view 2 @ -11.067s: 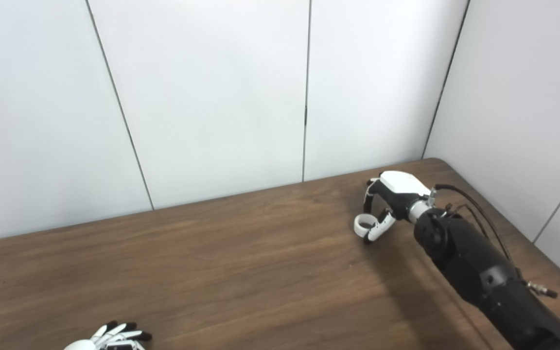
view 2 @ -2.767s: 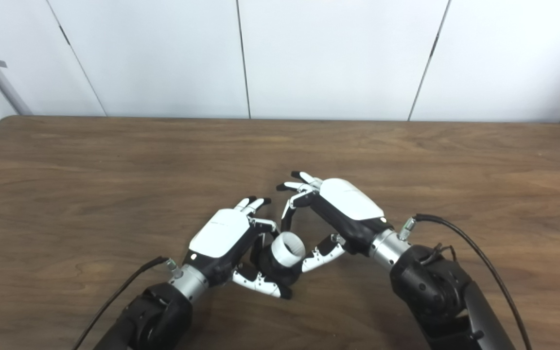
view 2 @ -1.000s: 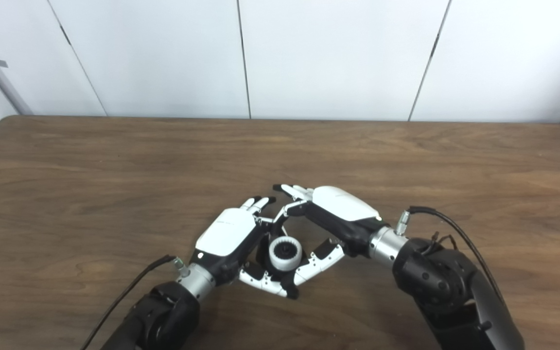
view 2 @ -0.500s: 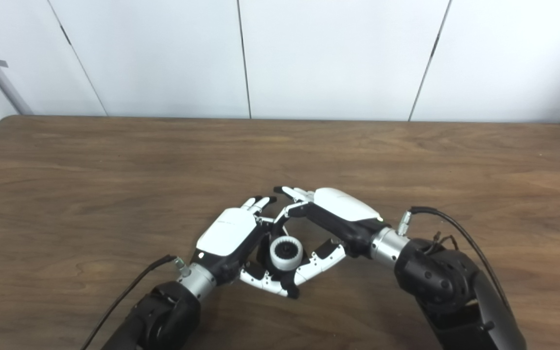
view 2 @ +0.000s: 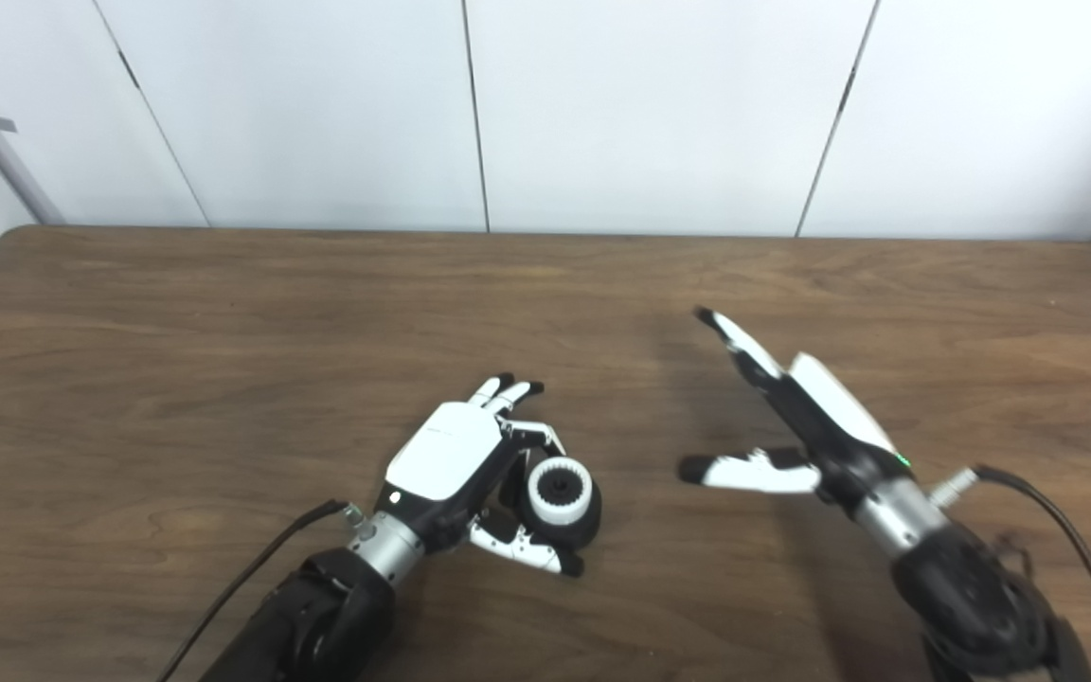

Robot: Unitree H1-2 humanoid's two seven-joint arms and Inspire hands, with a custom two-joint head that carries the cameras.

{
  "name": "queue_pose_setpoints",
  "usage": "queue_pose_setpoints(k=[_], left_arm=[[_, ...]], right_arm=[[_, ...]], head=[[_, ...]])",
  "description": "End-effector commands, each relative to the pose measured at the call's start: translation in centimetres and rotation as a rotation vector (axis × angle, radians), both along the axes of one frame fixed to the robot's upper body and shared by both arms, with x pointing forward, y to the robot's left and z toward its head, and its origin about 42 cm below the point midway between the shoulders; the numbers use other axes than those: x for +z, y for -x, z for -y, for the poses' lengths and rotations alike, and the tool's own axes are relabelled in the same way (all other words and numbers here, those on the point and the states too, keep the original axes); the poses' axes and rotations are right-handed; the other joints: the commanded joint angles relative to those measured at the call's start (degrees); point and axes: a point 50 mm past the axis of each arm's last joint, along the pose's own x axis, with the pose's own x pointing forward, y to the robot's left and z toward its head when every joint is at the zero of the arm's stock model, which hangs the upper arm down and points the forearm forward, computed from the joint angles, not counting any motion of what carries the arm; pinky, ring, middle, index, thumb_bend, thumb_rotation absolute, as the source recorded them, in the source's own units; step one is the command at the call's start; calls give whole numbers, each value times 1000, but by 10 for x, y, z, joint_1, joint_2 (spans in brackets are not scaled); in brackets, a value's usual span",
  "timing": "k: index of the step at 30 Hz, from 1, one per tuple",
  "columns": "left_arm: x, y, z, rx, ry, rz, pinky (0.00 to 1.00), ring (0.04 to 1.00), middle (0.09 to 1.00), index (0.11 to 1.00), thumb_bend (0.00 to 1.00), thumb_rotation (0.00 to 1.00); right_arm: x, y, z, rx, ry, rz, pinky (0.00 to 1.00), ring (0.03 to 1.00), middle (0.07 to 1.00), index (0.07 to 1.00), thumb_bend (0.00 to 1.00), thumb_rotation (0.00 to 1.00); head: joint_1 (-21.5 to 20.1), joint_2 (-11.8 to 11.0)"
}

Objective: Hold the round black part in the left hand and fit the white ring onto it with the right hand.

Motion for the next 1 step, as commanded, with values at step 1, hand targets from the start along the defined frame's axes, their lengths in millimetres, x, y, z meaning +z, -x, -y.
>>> queue_pose_setpoints(k=[1], left_arm=[[-16, -8, -19, 70, -95, -15, 1000, 936, 828, 481, 521, 47]], right_arm=[[10, 5, 18, -33, -32, 97, 975, 1000, 1000, 1000, 943, 744]], head=[[-2, -9]])
